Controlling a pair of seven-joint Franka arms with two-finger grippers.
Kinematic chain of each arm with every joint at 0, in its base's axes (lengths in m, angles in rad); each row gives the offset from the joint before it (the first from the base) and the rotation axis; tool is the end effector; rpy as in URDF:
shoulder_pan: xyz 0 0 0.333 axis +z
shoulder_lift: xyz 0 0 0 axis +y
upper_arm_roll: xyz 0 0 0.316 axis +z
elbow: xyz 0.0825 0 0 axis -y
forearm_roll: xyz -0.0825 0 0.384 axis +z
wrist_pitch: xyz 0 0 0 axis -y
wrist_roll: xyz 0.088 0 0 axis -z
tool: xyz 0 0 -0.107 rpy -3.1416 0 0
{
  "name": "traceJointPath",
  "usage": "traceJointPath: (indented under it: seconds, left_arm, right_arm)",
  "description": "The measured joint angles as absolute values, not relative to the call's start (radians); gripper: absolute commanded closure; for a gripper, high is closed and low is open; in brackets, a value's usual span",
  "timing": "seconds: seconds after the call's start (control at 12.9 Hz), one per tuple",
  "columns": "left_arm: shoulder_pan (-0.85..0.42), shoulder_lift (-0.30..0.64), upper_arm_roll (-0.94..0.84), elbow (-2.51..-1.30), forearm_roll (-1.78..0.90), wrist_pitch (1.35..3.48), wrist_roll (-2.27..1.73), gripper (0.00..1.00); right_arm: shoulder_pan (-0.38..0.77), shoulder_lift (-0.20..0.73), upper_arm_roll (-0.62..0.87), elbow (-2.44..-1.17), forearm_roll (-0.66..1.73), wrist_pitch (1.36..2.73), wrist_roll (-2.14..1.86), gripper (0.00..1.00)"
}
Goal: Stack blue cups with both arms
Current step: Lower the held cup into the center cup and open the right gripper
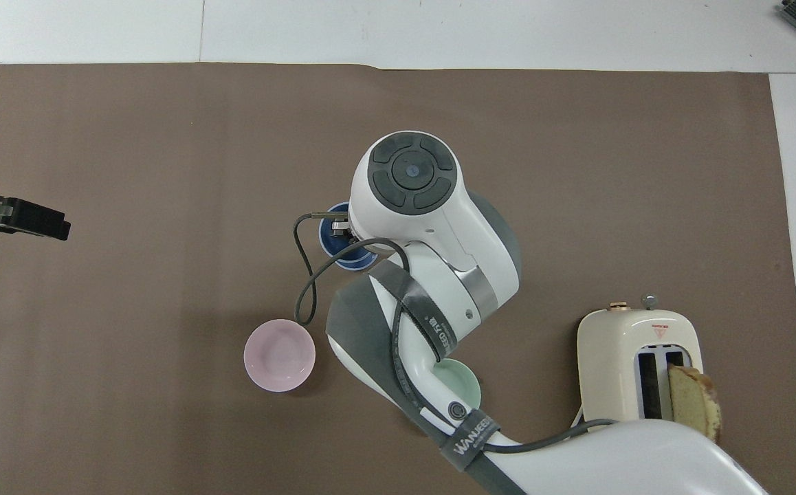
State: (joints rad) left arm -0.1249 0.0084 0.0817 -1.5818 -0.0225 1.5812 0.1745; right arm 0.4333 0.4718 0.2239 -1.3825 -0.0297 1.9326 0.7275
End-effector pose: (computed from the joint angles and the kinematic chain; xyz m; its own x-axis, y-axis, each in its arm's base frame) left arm 0.5571 -0.0267 0.6156 0.9764 -0.2157 -0.0051 -0.2155 -0.9762 0.0230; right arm 0.5758 0.4049 0.4553 0.9958 -0.0902 0.0182 -0.0876 -0.9897 -0.1131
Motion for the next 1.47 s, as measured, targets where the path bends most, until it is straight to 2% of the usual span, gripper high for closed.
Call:
traceJointPath:
  seconds: [1.32, 1.39, 1.47]
  left_arm:
    - [-0.125, 0.008, 0.082, -1.581, -0.022, 1.581, 0.175, 0.00]
    - [-0.125, 0.008, 0.082, -1.581, -0.022, 1.581, 0.175, 0.00]
    - [-0.125, 0.008, 0.082, -1.581, -0.022, 1.581, 0.175, 0.00]
  right_arm:
    - [0.434, 0.497, 0.214, -1.479, -0.039, 2.060, 0.728, 1.00]
    - [0.434, 0.497, 0.214, -1.480, -0.039, 2.061, 0.728, 0.84]
    - [0.434, 0.497, 0.214, -1.480, -0.039, 2.061, 0.728, 0.61]
